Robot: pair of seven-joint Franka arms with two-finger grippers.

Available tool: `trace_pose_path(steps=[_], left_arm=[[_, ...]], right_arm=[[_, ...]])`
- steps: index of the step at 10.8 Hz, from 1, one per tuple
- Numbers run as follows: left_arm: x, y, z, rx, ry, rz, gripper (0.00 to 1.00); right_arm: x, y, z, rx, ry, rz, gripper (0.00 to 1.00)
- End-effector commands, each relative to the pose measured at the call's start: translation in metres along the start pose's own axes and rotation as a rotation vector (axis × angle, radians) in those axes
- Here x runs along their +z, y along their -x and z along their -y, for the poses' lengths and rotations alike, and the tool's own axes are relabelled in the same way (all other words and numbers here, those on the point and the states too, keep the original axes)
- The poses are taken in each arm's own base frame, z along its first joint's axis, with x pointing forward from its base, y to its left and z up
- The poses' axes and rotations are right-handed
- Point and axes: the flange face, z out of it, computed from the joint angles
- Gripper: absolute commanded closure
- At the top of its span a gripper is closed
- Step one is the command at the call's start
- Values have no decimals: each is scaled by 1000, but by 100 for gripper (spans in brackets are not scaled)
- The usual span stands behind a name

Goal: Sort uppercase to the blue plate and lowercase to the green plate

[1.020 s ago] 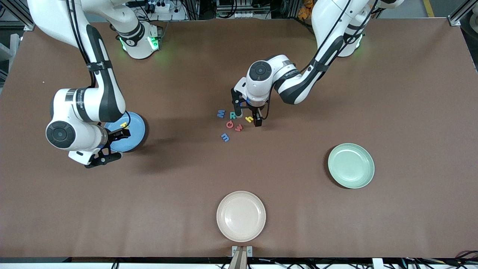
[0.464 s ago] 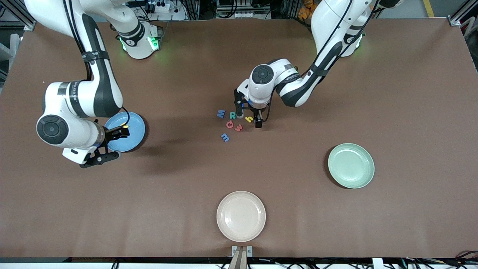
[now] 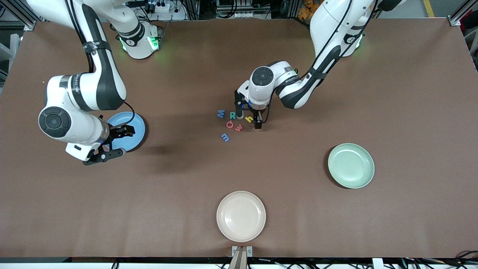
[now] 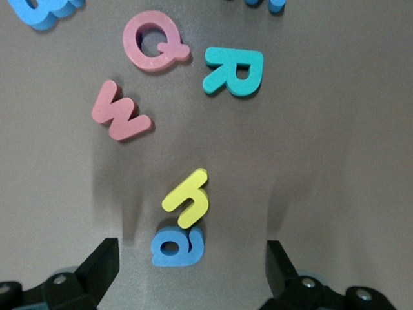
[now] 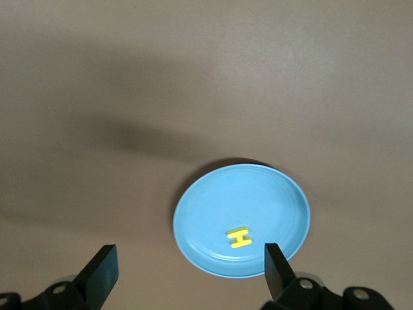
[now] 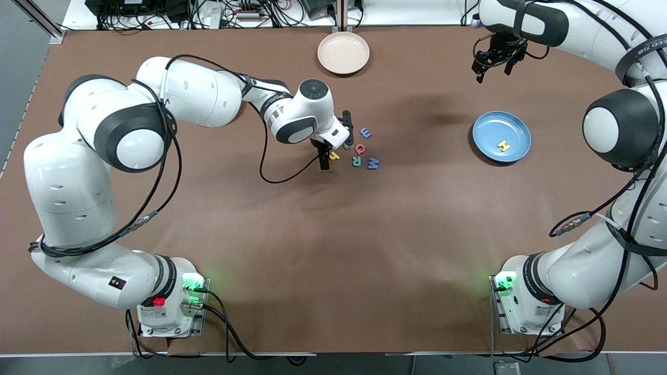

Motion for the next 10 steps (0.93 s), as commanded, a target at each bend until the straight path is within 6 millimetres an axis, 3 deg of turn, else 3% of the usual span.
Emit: trace_pose_path(steps=[1, 8, 10], left_arm=[[4, 0, 2, 25, -16, -8, 0], [13, -1, 1, 43, -21, -11, 0], [17, 0, 1, 47, -19, -7, 7]], right_arm=[[-17, 6, 22, 74, -19, 31, 0], [-21, 16, 129, 247, -21, 55, 0], [-21, 19, 152, 269, -23, 53, 0]])
